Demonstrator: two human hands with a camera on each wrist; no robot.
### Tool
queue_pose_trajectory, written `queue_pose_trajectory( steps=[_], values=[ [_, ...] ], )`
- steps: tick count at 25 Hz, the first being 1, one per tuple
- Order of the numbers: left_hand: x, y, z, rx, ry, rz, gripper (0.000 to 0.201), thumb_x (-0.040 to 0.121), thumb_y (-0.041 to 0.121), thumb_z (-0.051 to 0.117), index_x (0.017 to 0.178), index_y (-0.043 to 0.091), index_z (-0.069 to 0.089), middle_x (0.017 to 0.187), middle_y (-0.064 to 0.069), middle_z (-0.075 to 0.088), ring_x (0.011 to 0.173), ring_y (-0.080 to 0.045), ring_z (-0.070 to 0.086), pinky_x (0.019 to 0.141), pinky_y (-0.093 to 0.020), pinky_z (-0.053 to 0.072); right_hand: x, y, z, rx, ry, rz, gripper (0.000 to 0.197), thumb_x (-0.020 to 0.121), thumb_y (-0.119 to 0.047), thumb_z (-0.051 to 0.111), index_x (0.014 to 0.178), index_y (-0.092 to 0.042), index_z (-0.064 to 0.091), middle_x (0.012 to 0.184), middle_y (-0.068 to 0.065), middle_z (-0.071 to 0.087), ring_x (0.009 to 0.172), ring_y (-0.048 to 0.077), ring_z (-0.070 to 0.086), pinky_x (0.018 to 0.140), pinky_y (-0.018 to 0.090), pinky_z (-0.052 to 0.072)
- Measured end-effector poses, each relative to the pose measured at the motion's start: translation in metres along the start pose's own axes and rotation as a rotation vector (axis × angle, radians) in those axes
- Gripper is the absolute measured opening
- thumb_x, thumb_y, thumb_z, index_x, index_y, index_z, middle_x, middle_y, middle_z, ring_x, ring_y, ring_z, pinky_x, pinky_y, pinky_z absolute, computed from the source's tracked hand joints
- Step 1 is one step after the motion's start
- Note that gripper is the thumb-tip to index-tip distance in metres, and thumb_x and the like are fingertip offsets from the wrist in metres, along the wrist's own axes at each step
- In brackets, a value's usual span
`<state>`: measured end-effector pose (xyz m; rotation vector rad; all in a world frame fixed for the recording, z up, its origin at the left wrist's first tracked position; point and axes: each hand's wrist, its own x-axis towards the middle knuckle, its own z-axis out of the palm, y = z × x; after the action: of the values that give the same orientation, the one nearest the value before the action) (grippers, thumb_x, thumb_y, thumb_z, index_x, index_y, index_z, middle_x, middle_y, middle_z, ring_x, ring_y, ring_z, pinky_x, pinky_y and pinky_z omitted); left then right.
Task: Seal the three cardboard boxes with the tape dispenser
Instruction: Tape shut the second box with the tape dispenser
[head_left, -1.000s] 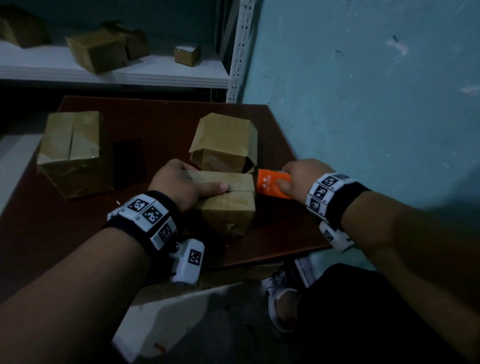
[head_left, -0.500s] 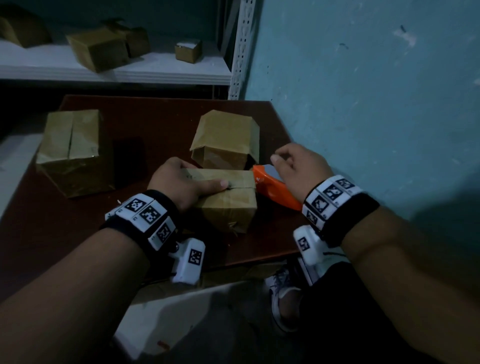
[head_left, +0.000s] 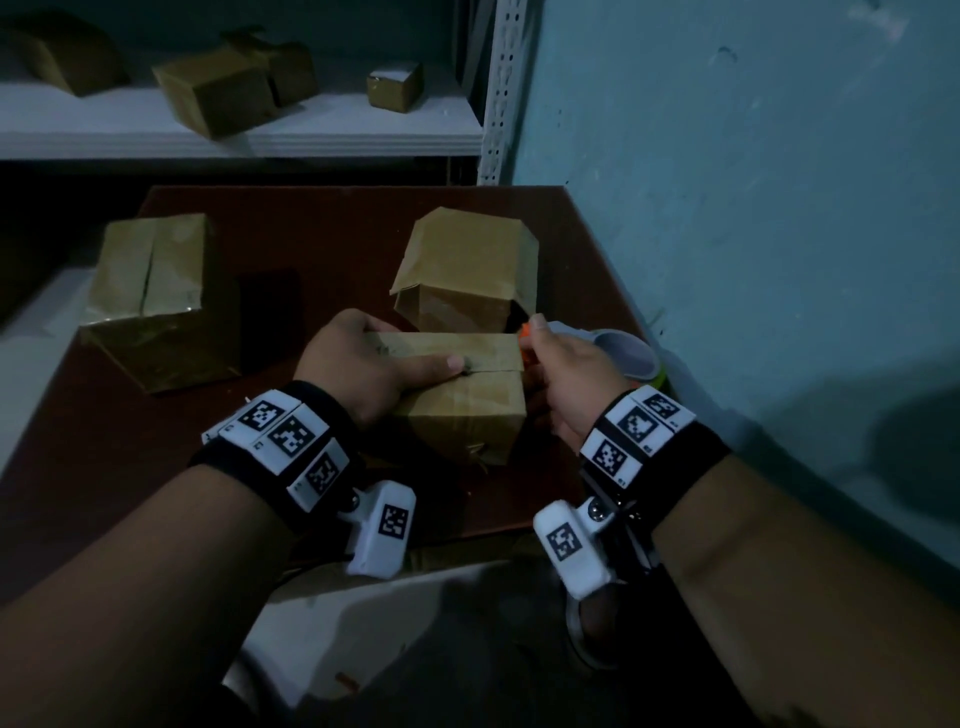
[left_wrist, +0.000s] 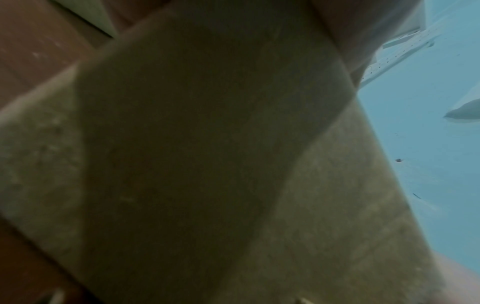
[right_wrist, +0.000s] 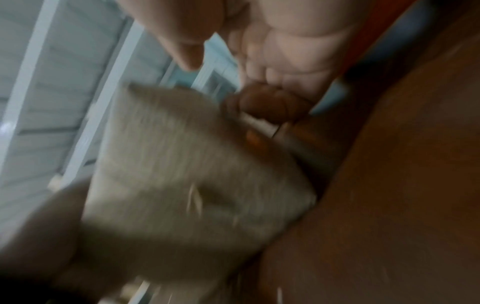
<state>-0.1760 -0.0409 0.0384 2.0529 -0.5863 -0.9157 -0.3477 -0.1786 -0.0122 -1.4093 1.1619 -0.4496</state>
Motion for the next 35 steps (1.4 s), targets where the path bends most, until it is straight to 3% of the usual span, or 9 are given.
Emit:
queue_pose_trajectory(
  steps=[3, 6, 11, 16, 20, 23, 26, 28, 35],
  values=[
    [0.000, 0.000, 0.001, 0.010, 0.014, 0.004, 0.070, 0.055, 0.058, 0.095, 0.106, 0.027, 0.059, 0.109, 0.004, 0.061, 0.096, -0.018, 0.059, 0.065, -0.036, 0.050, -0.001, 0.001, 0.005, -0.100, 0.007, -0.091, 0.083, 0.075, -0.097, 0.045, 0.107, -0.026, 0.076, 0.101, -0.002, 0.079, 0.101, 0.025, 0.073, 0.100, 0.054, 0.053],
    [0.001, 0.001, 0.002, 0.021, 0.024, 0.010, 0.070, 0.057, 0.058, 0.094, 0.108, 0.027, 0.058, 0.108, 0.005, 0.059, 0.094, -0.016, 0.057, 0.062, -0.035, 0.047, -0.007, -0.002, 0.010, -0.173, 0.085, -0.211, 0.043, 0.107, -0.055, 0.046, 0.110, -0.020, 0.071, 0.103, -0.002, 0.073, 0.102, 0.020, 0.068, 0.097, 0.042, 0.051],
    [0.000, -0.001, 0.003, 0.044, 0.048, 0.034, 0.068, 0.058, 0.060, 0.093, 0.106, 0.026, 0.058, 0.105, 0.006, 0.058, 0.091, -0.013, 0.056, 0.060, -0.032, 0.044, -0.010, -0.006, 0.015, -0.247, 0.101, -0.258, 0.026, 0.112, -0.039, 0.039, 0.116, -0.027, 0.062, 0.098, -0.016, 0.062, 0.088, 0.000, 0.057, 0.074, 0.026, 0.041],
    [-0.001, -0.001, 0.003, 0.026, 0.037, 0.029, 0.066, 0.062, 0.059, 0.091, 0.109, 0.026, 0.058, 0.105, 0.006, 0.059, 0.091, -0.014, 0.057, 0.061, -0.033, 0.047, -0.004, -0.001, 0.014, -0.331, 0.051, -0.204, 0.031, 0.112, -0.037, 0.038, 0.134, -0.021, 0.053, 0.110, -0.004, 0.064, 0.106, 0.023, 0.063, 0.089, 0.035, 0.045],
    [0.003, -0.003, -0.001, -0.046, -0.004, 0.015, 0.058, 0.070, 0.056, 0.089, 0.111, 0.027, 0.060, 0.111, 0.001, 0.065, 0.098, -0.022, 0.065, 0.072, -0.041, 0.058, -0.004, 0.013, 0.011, -0.650, -0.183, -0.035, 0.058, 0.100, -0.009, 0.063, 0.148, -0.029, 0.036, 0.138, 0.004, 0.058, 0.122, 0.030, 0.061, 0.099, 0.045, 0.053],
    [0.008, -0.008, -0.004, -0.083, -0.018, 0.025, 0.054, 0.071, 0.059, 0.087, 0.109, 0.029, 0.063, 0.112, -0.002, 0.070, 0.100, -0.026, 0.070, 0.085, -0.052, 0.062, -0.013, 0.000, 0.008, -0.493, 0.010, -0.179, 0.022, 0.110, -0.025, 0.046, 0.129, -0.024, 0.058, 0.115, 0.003, 0.068, 0.105, 0.026, 0.065, 0.092, 0.043, 0.054],
    [0.010, -0.011, -0.004, -0.101, -0.029, 0.044, 0.047, 0.076, 0.058, 0.085, 0.108, 0.030, 0.065, 0.110, -0.003, 0.072, 0.099, -0.026, 0.071, 0.085, -0.052, 0.062, -0.034, -0.026, 0.008, -0.243, 0.106, -0.282, 0.040, 0.112, -0.046, 0.038, 0.127, -0.019, 0.064, 0.115, -0.005, 0.068, 0.102, 0.012, 0.062, 0.086, 0.029, 0.042],
    [0.010, -0.013, -0.003, -0.112, -0.030, 0.043, 0.039, 0.083, 0.056, 0.080, 0.109, 0.031, 0.066, 0.110, -0.002, 0.071, 0.099, -0.026, 0.071, 0.086, -0.052, 0.062, -0.044, -0.037, 0.016, -0.114, -0.032, -0.237, 0.051, 0.109, -0.055, 0.039, 0.145, -0.024, 0.056, 0.137, -0.009, 0.063, 0.119, 0.005, 0.057, 0.095, 0.027, 0.039],
    [0.013, -0.019, -0.002, -0.236, 0.016, 0.029, 0.023, 0.104, 0.049, 0.056, 0.120, 0.039, 0.069, 0.116, 0.002, 0.070, 0.103, -0.023, 0.070, 0.087, -0.046, 0.061, -0.029, -0.026, 0.036, 0.026, -0.107, -0.181, 0.038, 0.109, -0.037, 0.051, 0.147, -0.038, 0.052, 0.147, -0.012, 0.058, 0.131, 0.008, 0.056, 0.115, 0.037, 0.043]
  ],
)
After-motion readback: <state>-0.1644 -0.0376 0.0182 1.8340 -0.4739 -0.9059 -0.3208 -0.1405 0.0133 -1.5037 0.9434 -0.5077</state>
